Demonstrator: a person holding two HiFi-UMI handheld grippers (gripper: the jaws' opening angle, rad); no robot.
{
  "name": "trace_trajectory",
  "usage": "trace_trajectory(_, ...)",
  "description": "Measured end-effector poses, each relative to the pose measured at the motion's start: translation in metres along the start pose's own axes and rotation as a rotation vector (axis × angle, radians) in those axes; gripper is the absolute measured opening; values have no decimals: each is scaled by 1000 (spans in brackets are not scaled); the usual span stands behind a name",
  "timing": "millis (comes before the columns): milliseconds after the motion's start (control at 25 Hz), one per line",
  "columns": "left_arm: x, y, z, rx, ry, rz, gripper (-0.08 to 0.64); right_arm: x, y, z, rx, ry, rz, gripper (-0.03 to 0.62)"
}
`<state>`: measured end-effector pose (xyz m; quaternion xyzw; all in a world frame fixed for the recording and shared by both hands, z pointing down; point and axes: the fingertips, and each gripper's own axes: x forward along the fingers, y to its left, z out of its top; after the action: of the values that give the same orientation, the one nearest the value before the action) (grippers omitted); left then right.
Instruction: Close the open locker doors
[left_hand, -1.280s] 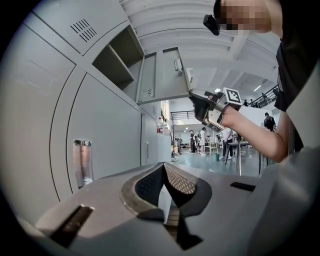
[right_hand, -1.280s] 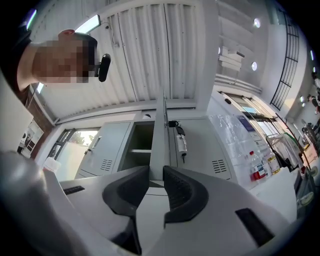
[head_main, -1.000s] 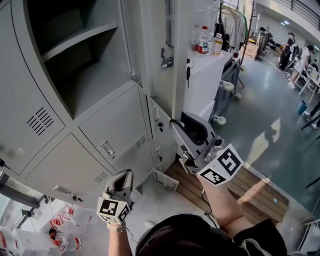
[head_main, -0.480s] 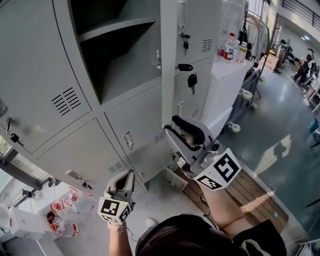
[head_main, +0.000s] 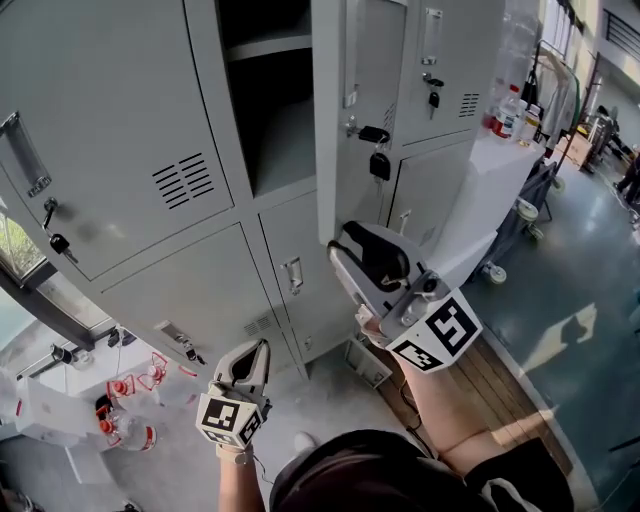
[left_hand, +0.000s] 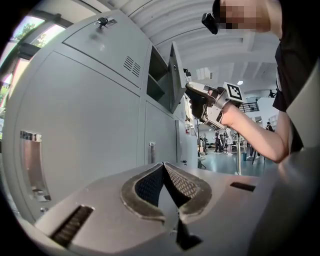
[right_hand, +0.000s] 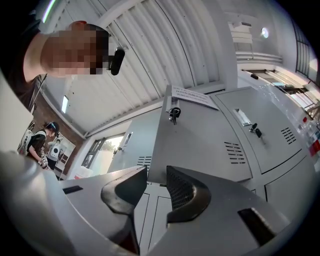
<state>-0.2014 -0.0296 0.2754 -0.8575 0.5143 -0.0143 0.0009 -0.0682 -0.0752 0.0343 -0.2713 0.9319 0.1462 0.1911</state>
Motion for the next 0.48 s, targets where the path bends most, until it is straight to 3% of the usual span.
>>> trace_trajectory(480, -19, 40, -12, -13, 13, 118, 17, 62, -11, -32, 53, 8, 59, 144)
